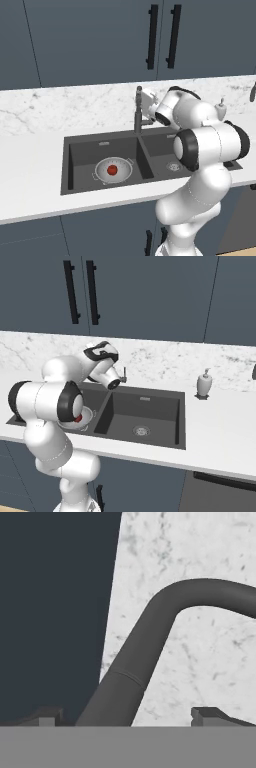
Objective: Put the colander in the sink, put the apple in the colander, and turn on the sink faucet and pour water over the colander.
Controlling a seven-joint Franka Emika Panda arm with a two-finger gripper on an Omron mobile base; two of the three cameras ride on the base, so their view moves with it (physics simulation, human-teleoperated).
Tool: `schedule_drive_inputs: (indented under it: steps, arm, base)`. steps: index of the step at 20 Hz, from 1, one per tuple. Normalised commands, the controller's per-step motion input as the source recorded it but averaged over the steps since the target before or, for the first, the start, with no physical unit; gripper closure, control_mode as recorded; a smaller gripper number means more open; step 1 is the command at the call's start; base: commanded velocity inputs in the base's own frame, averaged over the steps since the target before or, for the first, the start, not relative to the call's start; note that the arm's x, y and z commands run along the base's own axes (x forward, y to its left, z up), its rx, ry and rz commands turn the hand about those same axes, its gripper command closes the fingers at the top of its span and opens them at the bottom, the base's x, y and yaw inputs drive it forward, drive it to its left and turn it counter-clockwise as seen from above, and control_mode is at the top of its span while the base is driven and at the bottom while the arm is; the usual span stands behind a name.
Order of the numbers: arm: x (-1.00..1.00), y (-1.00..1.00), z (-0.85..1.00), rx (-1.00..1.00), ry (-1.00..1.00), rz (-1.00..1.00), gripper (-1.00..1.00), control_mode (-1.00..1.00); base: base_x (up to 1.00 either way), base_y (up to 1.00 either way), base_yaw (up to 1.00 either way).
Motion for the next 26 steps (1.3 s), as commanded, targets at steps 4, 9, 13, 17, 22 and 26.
schedule_drive_inputs:
  steps: [4,9,13,17,22,26]
  arm:
    - [0.01,0.13,-0.04,-0.04,-0.02,-0.06,-1.00,-1.00]
    - [0.02,0.16,-0.04,-0.05,-0.01,-0.06,-1.00,-1.00]
    - [0.03,0.13,-0.03,-0.06,-0.03,-0.07,-1.00,-1.00]
    - [0.03,0.13,-0.07,-0.09,-0.02,-0.07,-1.00,-1.00]
    - [0.06,0.11,-0.05,-0.12,-0.01,-0.09,-1.00,-1.00]
    - [0.13,0.08,0.00,-0.12,0.00,-0.11,-1.00,-1.00]
  base:
    - [0.00,0.00,0.00]
    - [0.00,0.00,0.00]
    - [0.00,0.00,0.00]
    - [0.00,0.00,0.00]
    - [0.00,0.00,0.00]
    - [0.00,0.00,0.00]
